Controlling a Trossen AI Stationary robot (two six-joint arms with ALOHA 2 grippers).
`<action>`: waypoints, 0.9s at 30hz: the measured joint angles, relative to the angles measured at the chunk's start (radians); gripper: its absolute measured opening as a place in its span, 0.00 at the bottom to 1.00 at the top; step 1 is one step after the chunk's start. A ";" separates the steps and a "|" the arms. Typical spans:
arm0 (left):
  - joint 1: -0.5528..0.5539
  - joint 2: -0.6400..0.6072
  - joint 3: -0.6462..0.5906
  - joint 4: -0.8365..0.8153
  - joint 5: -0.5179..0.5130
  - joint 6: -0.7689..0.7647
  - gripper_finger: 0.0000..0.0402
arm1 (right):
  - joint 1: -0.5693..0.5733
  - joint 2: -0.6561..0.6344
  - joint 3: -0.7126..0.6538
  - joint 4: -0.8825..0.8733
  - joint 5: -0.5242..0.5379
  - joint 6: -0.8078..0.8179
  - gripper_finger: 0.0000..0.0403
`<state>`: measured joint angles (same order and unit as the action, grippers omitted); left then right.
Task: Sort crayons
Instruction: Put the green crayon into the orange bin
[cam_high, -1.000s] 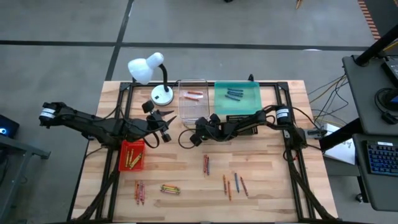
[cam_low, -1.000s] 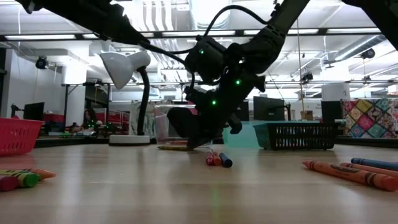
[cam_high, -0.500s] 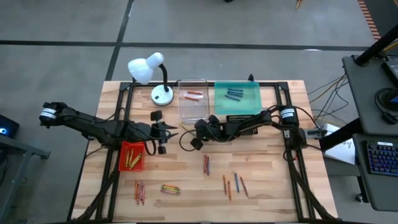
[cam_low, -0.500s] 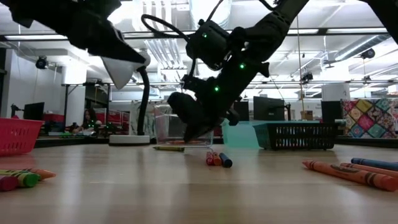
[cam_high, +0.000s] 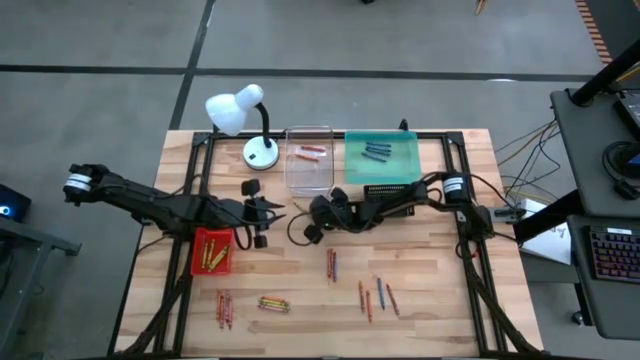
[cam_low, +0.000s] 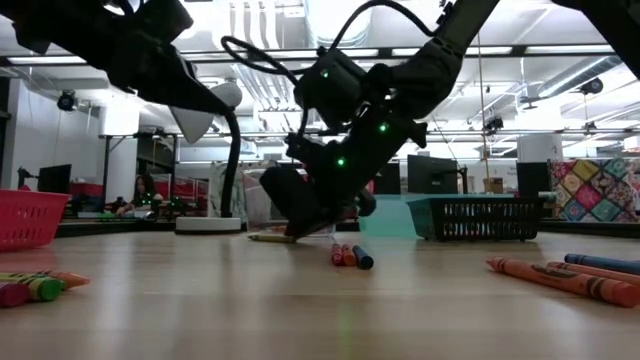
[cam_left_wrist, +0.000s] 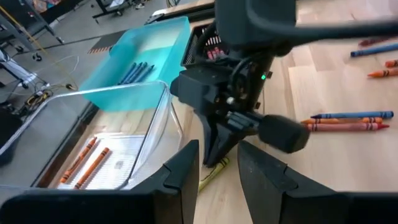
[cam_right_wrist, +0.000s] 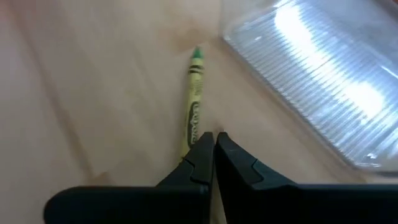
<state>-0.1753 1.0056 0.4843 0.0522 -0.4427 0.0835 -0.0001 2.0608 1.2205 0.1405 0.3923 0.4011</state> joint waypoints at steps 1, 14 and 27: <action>0.000 0.006 -0.001 0.000 0.000 -0.001 0.23 | 0.005 -0.002 0.000 -0.001 -0.007 -0.006 0.02; 0.000 0.215 0.001 0.095 0.000 -0.058 0.23 | 0.048 -0.030 0.039 -0.075 -0.037 -0.088 0.02; 0.003 0.551 0.078 0.189 -0.186 -0.277 0.32 | 0.090 -0.173 0.109 -0.451 -0.023 -0.115 0.02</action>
<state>-0.1722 1.5564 0.5620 0.2412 -0.6284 -0.1932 0.0898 1.8876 1.3297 -0.3104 0.3691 0.2862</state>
